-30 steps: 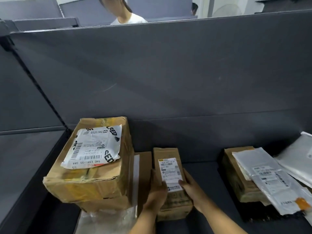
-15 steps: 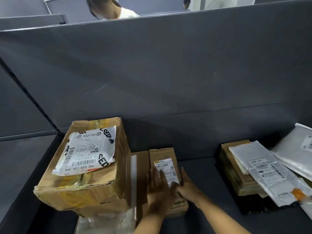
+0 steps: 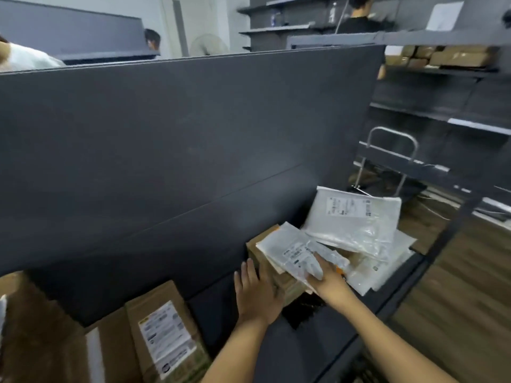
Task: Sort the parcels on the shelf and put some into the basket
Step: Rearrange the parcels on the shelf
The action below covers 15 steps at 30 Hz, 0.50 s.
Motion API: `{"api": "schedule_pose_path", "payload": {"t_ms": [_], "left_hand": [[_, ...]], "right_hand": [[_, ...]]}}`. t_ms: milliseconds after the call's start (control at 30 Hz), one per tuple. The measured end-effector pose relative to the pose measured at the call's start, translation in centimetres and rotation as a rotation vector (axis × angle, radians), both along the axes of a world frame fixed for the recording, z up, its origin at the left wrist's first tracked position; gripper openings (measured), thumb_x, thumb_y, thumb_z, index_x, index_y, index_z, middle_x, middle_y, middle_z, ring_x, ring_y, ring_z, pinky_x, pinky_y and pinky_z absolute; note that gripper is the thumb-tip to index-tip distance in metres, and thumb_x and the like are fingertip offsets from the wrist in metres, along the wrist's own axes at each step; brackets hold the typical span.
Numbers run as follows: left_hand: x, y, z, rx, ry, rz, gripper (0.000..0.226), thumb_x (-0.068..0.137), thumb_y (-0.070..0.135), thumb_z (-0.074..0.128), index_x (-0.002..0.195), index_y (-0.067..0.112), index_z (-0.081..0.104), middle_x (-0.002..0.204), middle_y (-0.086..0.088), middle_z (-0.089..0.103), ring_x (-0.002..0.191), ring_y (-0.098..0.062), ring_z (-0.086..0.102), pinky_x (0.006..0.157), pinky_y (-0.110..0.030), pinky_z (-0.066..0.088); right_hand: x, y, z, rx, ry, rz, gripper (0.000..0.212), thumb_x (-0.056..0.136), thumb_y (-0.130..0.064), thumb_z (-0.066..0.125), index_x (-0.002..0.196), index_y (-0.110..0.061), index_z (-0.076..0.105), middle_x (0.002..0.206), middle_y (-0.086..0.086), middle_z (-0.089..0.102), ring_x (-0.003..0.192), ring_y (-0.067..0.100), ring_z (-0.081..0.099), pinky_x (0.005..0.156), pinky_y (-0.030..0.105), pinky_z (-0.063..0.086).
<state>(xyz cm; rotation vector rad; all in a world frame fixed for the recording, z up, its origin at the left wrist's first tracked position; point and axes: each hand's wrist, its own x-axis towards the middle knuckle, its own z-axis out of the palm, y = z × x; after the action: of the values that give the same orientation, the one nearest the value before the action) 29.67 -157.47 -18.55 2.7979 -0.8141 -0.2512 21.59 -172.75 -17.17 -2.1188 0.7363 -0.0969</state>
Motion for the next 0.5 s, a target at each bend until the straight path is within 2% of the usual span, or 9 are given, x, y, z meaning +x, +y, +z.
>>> {"api": "schedule_pose_path", "payload": {"t_ms": [133, 200, 233, 300, 333, 400, 433, 500], "left_hand": [[-0.5, -3.6, 0.5, 0.031, 0.005, -0.103, 0.078, 0.095, 0.053, 0.031, 0.154, 0.012, 0.0, 0.161, -0.014, -0.004, 0.149, -0.028, -0.007, 0.12, -0.046, -0.006], [-0.5, -4.4, 0.5, 0.027, 0.02, -0.114, 0.076, 0.095, 0.05, 0.032, 0.154, 0.013, -0.001, 0.161, -0.013, -0.005, 0.149, -0.028, -0.005, 0.12, -0.046, -0.005], [-0.5, -4.6, 0.6, 0.021, 0.026, -0.112, 0.077, 0.095, 0.05, 0.032, 0.154, 0.013, 0.0, 0.161, -0.013, -0.004, 0.149, -0.027, -0.005, 0.12, -0.046, -0.004], [-0.1, -4.6, 0.6, 0.006, 0.041, -0.101, 0.08, 0.094, 0.053, 0.033, 0.153, 0.01, 0.001, 0.161, -0.013, -0.001, 0.149, -0.026, -0.003, 0.12, -0.045, -0.003], [0.1, -4.4, 0.5, -0.003, 0.05, -0.094, 0.082, 0.094, 0.055, 0.034, 0.153, 0.009, 0.002, 0.161, -0.013, 0.0, 0.149, -0.025, -0.003, 0.12, -0.045, -0.003], [0.7, -3.7, 0.3, -0.004, 0.043, -0.08, 0.084, 0.093, 0.058, 0.034, 0.153, 0.007, 0.003, 0.161, -0.013, 0.003, 0.149, -0.025, -0.001, 0.12, -0.045, -0.002], [0.9, -3.3, 0.3, 0.005, 0.026, -0.07, 0.082, 0.094, 0.057, 0.033, 0.152, 0.007, 0.004, 0.161, -0.012, 0.004, 0.149, -0.025, 0.0, 0.12, -0.045, 0.0], [1.6, -2.5, 0.1, 0.013, 0.006, -0.038, 0.077, 0.095, 0.051, 0.033, 0.152, 0.008, 0.006, 0.161, -0.012, 0.006, 0.149, -0.026, 0.002, 0.12, -0.045, 0.001]], "right_hand": [[-2.2, -2.5, -0.1, -0.003, 0.02, -0.103, 0.061, 0.093, -0.02, 0.054, 0.147, -0.01, 0.029, 0.134, 0.015, 0.045, 0.118, 0.029, 0.051, 0.1, 0.034, 0.04], [-2.6, -3.0, -0.6, 0.015, 0.019, -0.147, 0.041, 0.092, -0.017, 0.055, 0.131, -0.006, 0.047, 0.113, 0.017, 0.05, 0.101, 0.025, 0.053, 0.09, 0.03, 0.04], [-2.6, -3.2, -1.0, 0.033, 0.014, -0.178, 0.031, 0.092, -0.012, 0.055, 0.12, 0.0, 0.053, 0.11, 0.02, 0.054, 0.099, 0.027, 0.056, 0.085, 0.029, 0.041], [-2.5, -3.4, -1.7, 0.103, -0.025, -0.258, 0.033, 0.091, -0.005, 0.052, 0.117, 0.015, 0.053, 0.121, 0.03, 0.057, 0.113, 0.038, 0.055, 0.091, 0.035, 0.044], [-2.6, -3.5, -2.0, 0.177, -0.034, -0.304, 0.036, 0.092, -0.006, 0.051, 0.123, 0.012, 0.052, 0.13, 0.025, 0.054, 0.121, 0.037, 0.051, 0.098, 0.037, 0.042], [-2.5, -3.3, -2.4, 0.35, -0.021, -0.361, 0.04, 0.094, -0.01, 0.051, 0.134, -0.007, 0.051, 0.137, 0.01, 0.05, 0.128, 0.029, 0.045, 0.102, 0.034, 0.038], [-2.4, -3.3, -2.7, 0.452, -0.005, -0.381, 0.039, 0.094, -0.012, 0.05, 0.133, -0.015, 0.051, 0.133, 0.006, 0.049, 0.123, 0.025, 0.045, 0.097, 0.032, 0.038], [-2.1, -3.0, -3.0, 0.691, 0.021, -0.439, 0.032, 0.094, -0.013, 0.05, 0.123, -0.023, 0.055, 0.124, 0.004, 0.05, 0.1, 0.023, 0.048, 0.081, 0.033, 0.039]]}}
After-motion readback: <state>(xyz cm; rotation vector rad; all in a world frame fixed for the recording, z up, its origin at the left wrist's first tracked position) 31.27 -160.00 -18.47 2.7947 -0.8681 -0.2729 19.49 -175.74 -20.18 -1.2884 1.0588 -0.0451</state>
